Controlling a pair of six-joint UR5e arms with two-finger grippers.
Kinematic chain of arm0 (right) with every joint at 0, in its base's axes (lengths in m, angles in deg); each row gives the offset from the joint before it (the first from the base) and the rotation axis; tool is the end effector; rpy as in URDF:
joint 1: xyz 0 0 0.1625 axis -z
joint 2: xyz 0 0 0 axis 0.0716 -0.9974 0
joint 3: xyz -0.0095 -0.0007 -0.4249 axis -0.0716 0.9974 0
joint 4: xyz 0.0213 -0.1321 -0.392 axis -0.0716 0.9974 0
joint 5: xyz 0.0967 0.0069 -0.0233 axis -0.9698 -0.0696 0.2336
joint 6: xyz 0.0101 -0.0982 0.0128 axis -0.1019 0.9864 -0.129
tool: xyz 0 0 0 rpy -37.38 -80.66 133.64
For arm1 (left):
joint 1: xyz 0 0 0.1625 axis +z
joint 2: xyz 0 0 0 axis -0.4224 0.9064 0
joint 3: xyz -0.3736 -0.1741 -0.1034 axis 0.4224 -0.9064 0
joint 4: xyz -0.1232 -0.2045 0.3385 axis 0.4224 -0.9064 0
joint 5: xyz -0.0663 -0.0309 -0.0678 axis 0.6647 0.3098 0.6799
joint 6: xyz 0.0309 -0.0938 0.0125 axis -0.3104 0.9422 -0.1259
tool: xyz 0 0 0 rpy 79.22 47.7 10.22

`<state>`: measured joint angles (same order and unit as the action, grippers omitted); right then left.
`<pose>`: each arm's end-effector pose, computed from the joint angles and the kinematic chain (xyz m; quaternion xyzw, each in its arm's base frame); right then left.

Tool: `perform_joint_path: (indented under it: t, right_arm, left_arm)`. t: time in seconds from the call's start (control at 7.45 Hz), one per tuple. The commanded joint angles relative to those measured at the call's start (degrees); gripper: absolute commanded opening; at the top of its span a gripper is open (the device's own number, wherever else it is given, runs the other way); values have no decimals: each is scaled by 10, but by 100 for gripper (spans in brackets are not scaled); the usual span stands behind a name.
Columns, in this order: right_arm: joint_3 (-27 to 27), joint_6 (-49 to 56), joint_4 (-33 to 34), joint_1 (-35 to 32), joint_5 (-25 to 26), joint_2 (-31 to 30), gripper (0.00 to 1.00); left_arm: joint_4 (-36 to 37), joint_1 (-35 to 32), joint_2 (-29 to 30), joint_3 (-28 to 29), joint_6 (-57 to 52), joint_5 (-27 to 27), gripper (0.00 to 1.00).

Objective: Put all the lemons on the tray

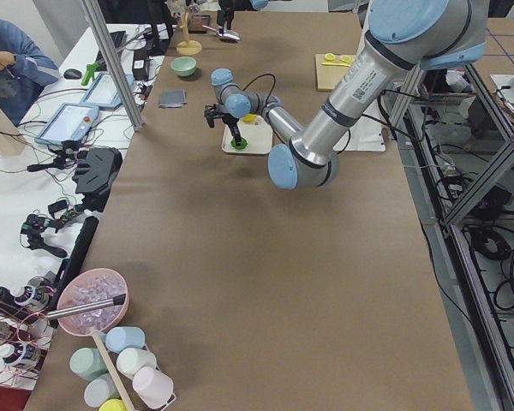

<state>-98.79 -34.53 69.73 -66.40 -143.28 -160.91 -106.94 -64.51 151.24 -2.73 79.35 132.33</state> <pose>-0.1392 -0.5793 0.3740 -0.0012 -0.4610 0.1496 0.8747 0.5419 -0.5506 0.2388 -0.1115 0.3943 -0.1496 0.8999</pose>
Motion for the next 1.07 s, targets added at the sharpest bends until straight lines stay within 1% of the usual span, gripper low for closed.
perform_joint_path:
  t: [0.0, 0.13, 0.27, 0.4, 0.54, 0.67, 0.8, 0.94]
  right_arm:
    - [-21, 211, 110, -79, 13, -43, 100]
    - [-20, 321, 161, -115, 27, -55, 100]
    - [-20, 425, 177, -139, 69, -90, 100]
    - [-13, 486, 172, -155, 82, -128, 100]
    - [-11, 501, 170, -161, 83, -152, 100]
    - [0, 502, 170, -162, 82, -157, 100]
    - [14, 502, 157, -163, 80, -164, 100]
    - [36, 502, 128, -169, 73, -167, 100]
  left_arm:
    - [30, -49, -8, -35, -13, 60, 98]
    - [53, -64, -50, -78, -66, 72, 98]
    - [83, -85, -101, -133, -119, 72, 98]
    - [117, -107, -163, -194, -201, 72, 98]
    - [136, -136, -214, -221, -265, 71, 98]
    - [135, -167, -262, -232, -321, 72, 98]
    - [132, -189, -305, -236, -383, 72, 98]
    - [131, -217, -333, -236, -424, 74, 98]
